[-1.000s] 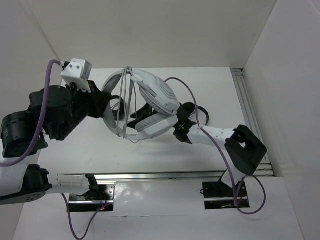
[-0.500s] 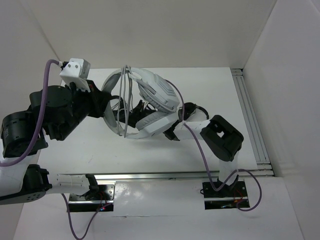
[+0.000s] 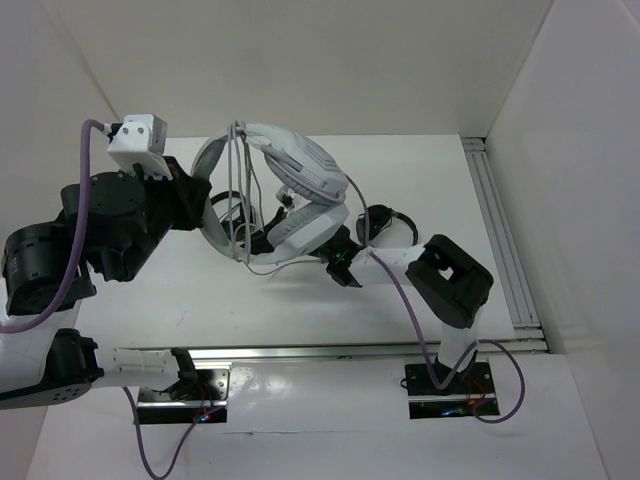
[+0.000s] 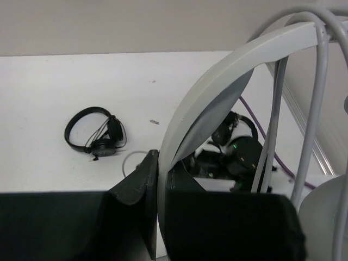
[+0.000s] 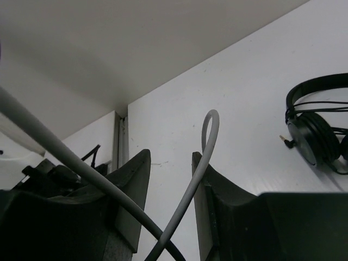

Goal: Wrap the headphones

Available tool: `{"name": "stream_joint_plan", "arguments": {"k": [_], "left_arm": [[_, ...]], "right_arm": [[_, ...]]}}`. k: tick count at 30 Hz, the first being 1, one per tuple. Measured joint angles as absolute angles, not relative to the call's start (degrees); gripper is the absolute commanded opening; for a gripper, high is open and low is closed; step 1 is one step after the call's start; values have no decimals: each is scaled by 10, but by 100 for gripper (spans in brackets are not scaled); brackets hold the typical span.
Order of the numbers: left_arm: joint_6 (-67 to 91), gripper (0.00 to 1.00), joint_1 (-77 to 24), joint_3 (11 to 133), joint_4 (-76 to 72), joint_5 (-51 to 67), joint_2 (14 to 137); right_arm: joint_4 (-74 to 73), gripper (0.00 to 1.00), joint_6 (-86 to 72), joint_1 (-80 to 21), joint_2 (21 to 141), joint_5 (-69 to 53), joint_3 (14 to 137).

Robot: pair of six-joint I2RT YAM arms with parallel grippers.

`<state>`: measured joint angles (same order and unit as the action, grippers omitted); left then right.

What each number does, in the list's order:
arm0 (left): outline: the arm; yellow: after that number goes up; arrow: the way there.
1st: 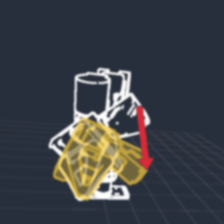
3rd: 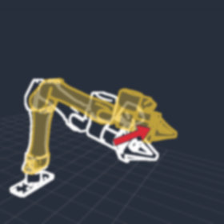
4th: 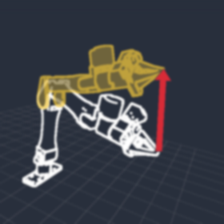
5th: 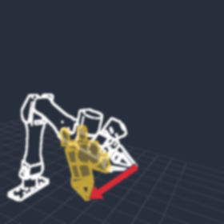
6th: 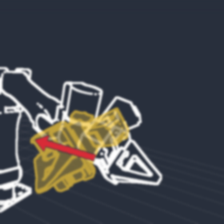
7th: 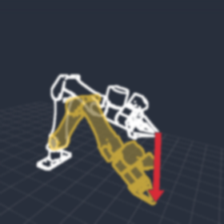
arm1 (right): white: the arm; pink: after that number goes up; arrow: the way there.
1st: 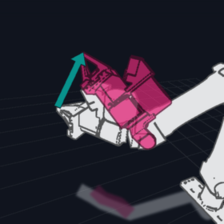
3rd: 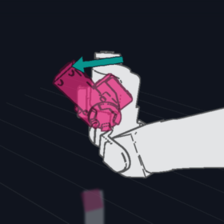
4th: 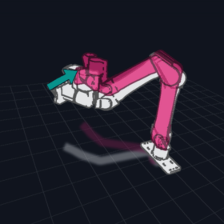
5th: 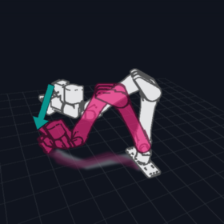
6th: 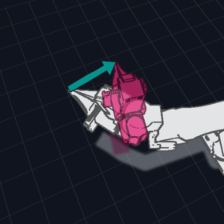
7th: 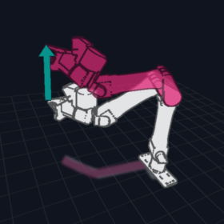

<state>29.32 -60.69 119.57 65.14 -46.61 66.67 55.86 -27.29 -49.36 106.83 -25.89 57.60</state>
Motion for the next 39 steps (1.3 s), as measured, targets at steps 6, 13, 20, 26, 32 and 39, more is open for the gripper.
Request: {"name": "stream_joint_plan", "arguments": {"k": [6,13,20,26,32,39], "left_arm": [[329,0,-601,1164,651,-587,665],[332,0,-526,1157,627,-649,705],[335,0,-409,1141,626,-645,772],[332,0,-357,1085,645,-635,818],[330,0,-367,1056,681,-615,854],[330,0,-416,957,722,-555,863]], "right_arm": [[537,8,-226,-533,960,-241,478],[460,4,-169,-618,861,-229,444],[317,1,-105,-673,755,-222,461],[142,4,-37,-720,682,-98,522],[22,4,14,-739,649,103,563],[-64,4,76,-739,643,286,603]]}}
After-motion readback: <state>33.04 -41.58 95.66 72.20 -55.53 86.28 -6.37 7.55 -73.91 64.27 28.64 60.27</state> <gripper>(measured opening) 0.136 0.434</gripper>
